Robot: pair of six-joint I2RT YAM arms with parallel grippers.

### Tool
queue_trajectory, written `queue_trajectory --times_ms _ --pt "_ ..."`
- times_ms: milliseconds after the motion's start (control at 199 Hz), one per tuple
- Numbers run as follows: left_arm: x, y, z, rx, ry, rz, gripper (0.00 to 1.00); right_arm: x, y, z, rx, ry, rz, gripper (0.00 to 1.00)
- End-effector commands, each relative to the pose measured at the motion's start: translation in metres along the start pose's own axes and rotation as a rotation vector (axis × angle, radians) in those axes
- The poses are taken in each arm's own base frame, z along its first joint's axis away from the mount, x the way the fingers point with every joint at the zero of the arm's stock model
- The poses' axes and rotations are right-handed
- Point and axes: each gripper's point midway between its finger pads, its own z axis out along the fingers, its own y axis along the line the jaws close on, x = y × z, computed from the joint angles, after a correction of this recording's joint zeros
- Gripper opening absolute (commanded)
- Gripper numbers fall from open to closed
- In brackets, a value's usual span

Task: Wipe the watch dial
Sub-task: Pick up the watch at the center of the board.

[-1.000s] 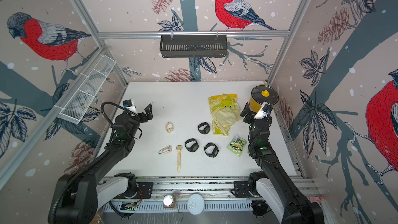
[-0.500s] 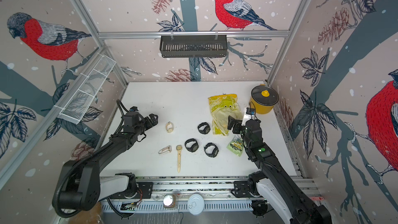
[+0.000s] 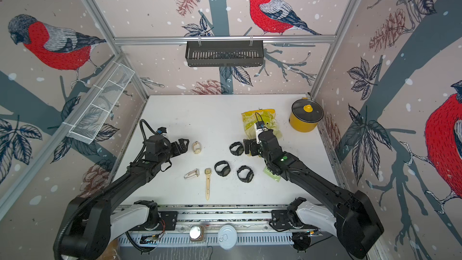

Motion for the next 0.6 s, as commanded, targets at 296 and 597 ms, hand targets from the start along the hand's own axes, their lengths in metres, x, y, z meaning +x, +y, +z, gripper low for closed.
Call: queue_trajectory --times_ms 296,597 --pt "-0.005 -0.039 -0.008 0.167 -0.034 0.152 0.95 -0.025 0.09 0.04 -0.071 0.023 -0.119 0.99" --pt "0.011 -0.071 0.01 0.195 0.049 0.315 0.76 -0.039 0.045 0.0 0.025 -0.121 -0.004 0.99"
